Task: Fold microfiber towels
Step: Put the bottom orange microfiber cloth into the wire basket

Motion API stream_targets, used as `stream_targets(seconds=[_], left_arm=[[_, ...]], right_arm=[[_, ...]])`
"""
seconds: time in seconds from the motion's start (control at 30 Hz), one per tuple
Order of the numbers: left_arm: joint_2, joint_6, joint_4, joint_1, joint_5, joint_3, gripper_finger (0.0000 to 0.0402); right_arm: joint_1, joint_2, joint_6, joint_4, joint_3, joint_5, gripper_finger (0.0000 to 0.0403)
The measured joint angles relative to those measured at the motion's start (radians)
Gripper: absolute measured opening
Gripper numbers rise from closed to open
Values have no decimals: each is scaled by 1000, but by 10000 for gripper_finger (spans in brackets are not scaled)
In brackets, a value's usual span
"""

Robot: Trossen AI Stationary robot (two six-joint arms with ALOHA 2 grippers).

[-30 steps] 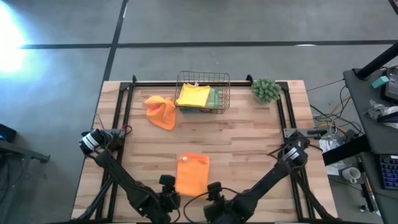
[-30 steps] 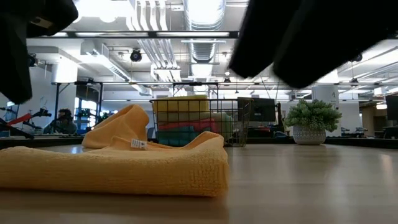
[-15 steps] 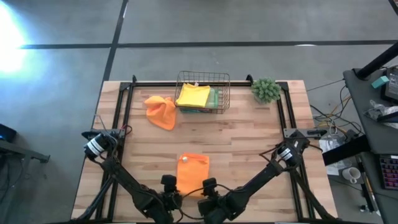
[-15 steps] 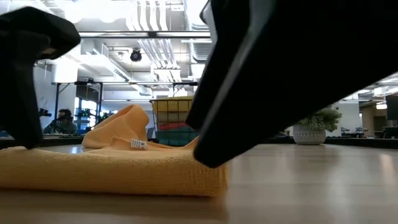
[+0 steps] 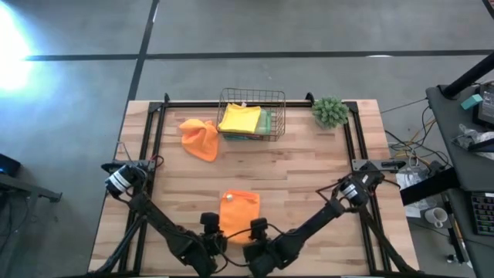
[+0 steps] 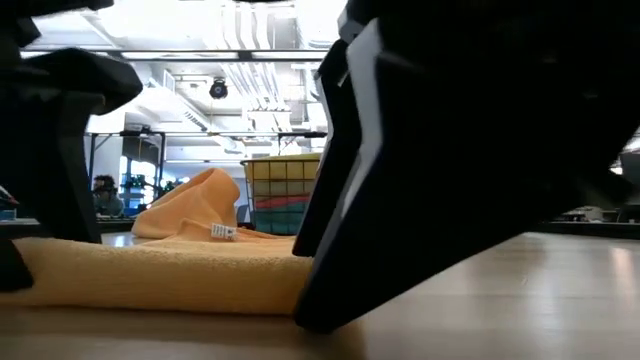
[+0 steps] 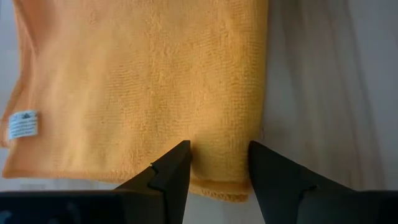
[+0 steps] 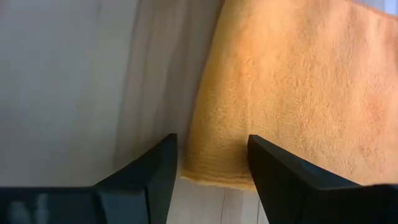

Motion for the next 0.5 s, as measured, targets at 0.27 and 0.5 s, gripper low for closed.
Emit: stream_targets(seconds=[0.27,0.5], left_arm=[[-3,21,112,12,57,-47,144],[-2,-27,104,49,45,-50,119]], right_arm=[[-24,0,37,-2,0,-22,187],[-26,2,65,-6,0,-31,156]])
